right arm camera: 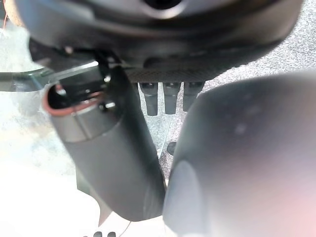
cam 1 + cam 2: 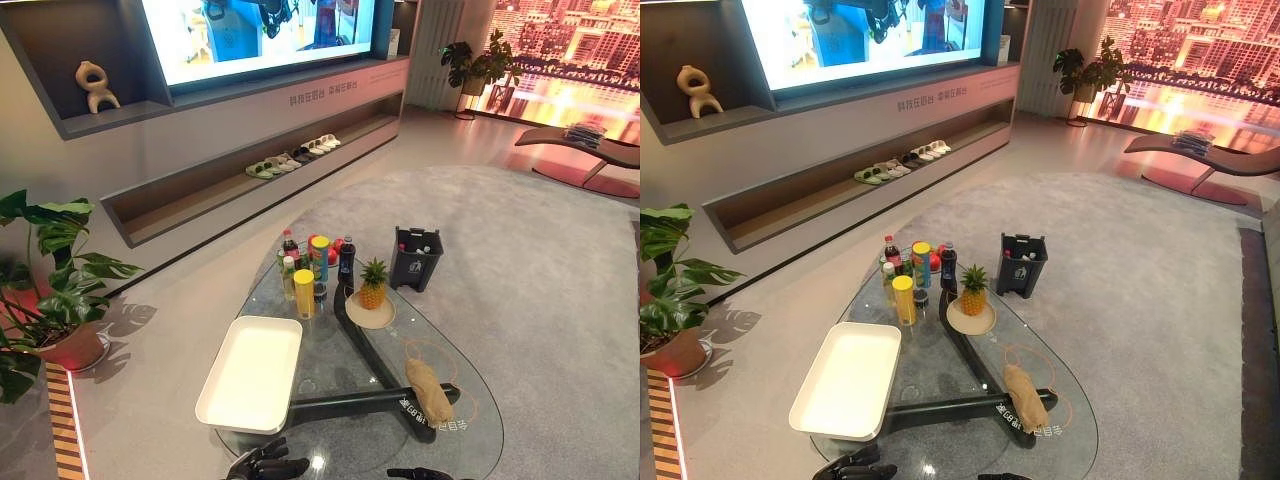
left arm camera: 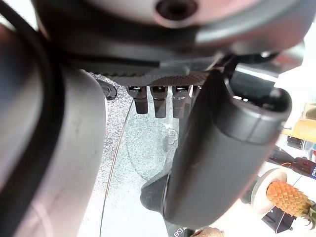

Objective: Wipe the table with a cloth and put it in the basket.

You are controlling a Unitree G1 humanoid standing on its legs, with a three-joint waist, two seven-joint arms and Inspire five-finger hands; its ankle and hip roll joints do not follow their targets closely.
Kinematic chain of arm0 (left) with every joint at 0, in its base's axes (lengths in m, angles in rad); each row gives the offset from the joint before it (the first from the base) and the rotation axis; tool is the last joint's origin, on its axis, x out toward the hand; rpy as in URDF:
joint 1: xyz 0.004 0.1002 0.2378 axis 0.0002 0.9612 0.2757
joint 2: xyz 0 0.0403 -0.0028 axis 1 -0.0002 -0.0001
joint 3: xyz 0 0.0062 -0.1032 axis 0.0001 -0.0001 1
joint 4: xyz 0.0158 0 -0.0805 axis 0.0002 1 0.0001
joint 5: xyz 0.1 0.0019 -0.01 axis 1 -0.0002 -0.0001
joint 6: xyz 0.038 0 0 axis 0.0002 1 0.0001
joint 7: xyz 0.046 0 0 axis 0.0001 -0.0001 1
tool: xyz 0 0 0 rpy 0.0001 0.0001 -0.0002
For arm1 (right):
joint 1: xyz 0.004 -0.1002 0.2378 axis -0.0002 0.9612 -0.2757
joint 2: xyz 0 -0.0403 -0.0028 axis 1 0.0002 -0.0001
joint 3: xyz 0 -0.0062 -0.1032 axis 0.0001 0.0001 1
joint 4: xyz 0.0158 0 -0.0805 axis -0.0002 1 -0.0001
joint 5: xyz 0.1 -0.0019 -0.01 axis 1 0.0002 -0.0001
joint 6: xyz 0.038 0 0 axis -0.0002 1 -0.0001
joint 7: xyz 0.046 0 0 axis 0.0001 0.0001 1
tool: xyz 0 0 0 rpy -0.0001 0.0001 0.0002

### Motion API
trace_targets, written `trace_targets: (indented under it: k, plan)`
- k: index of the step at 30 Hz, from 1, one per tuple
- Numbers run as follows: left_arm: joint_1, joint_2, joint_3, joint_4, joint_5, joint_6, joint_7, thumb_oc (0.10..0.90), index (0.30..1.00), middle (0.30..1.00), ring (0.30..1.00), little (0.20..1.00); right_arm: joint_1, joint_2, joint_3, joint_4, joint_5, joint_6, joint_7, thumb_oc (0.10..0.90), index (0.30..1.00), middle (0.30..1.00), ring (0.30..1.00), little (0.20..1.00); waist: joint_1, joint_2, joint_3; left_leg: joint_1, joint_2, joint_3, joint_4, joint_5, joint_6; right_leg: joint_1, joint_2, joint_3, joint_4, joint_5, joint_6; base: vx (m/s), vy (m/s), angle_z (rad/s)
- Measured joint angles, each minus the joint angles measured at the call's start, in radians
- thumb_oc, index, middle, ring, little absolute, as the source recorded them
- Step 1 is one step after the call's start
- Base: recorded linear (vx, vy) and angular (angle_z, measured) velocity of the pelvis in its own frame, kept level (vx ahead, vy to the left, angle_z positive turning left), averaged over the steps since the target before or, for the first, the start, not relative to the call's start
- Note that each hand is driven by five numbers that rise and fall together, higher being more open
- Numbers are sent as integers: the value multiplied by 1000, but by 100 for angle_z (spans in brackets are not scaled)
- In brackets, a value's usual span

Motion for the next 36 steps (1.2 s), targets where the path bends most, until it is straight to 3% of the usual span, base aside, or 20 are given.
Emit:
trace_targets:
  k: [27,36]
  plan:
    - [0,0,0,0,0,0,0,800,900,900,900,900,0,0,0,0,-1,-3,0,800,900,900,900,900,0,0,0,0,0,0,0,0,0,1,0,0,0,0,0,0,0,0]
    - [0,1,0,0,-1,0,1,800,900,900,900,900,8,-1,5,-4,-3,-73,-12,800,900,900,900,900,0,0,0,-4,0,0,0,0,0,-5,0,0,0,0,0,0,0,0]
